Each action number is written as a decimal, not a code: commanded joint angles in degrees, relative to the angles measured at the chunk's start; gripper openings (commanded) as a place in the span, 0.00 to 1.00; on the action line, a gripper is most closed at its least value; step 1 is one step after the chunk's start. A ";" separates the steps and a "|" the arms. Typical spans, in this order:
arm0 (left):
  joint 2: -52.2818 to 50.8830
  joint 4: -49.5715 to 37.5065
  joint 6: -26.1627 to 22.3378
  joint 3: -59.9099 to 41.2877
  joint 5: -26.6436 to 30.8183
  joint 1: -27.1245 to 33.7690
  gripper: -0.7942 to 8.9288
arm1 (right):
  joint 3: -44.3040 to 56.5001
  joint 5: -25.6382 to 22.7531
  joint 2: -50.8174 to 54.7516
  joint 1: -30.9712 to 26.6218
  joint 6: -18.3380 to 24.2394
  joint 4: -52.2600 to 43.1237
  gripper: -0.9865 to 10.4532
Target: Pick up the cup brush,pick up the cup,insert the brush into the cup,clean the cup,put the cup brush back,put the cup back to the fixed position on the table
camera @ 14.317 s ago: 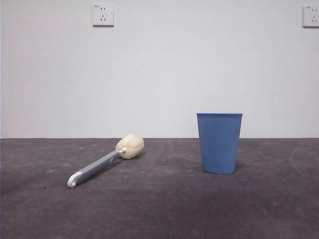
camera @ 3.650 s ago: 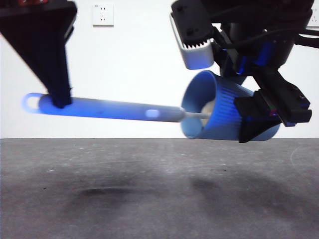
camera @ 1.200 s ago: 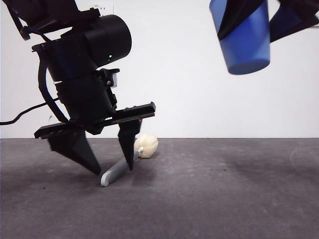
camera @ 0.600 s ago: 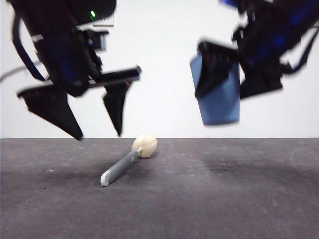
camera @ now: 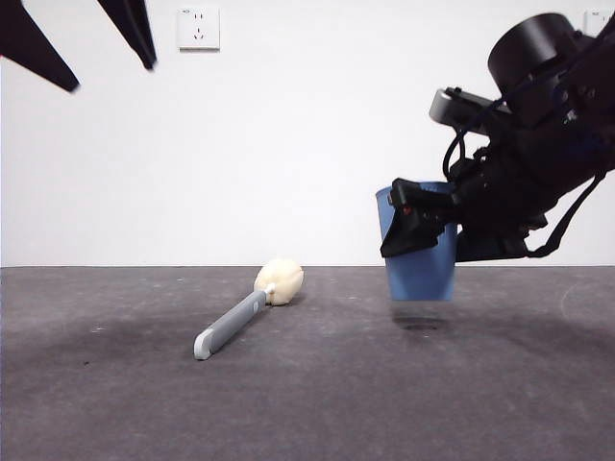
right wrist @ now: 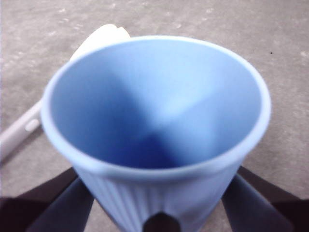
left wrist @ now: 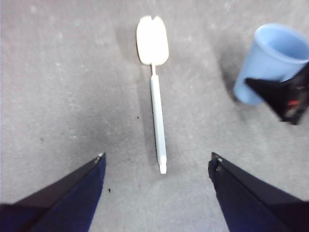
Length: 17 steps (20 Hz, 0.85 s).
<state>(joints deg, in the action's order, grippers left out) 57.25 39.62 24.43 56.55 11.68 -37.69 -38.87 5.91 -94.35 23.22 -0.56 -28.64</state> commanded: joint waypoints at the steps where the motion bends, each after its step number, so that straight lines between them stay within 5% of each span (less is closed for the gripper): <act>1: -1.66 0.96 -0.72 -0.48 0.35 -0.20 0.45 | 0.59 0.15 -1.90 0.02 2.21 -1.36 0.07; 7: -1.97 2.47 -0.72 -0.48 0.35 -0.22 0.45 | 0.59 0.15 -4.13 0.02 3.34 -1.14 0.08; 13: -1.97 3.21 -1.07 -0.48 0.39 -0.20 0.45 | 0.59 0.11 -4.13 0.02 2.97 4.24 0.47; 17: -1.97 4.31 -1.99 -0.48 0.37 -0.20 0.45 | 0.59 0.11 -3.87 0.02 2.97 4.70 0.51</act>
<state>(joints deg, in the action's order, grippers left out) 55.27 44.01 23.46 56.55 11.88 -37.69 -39.13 6.02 -97.49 23.22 2.55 -23.94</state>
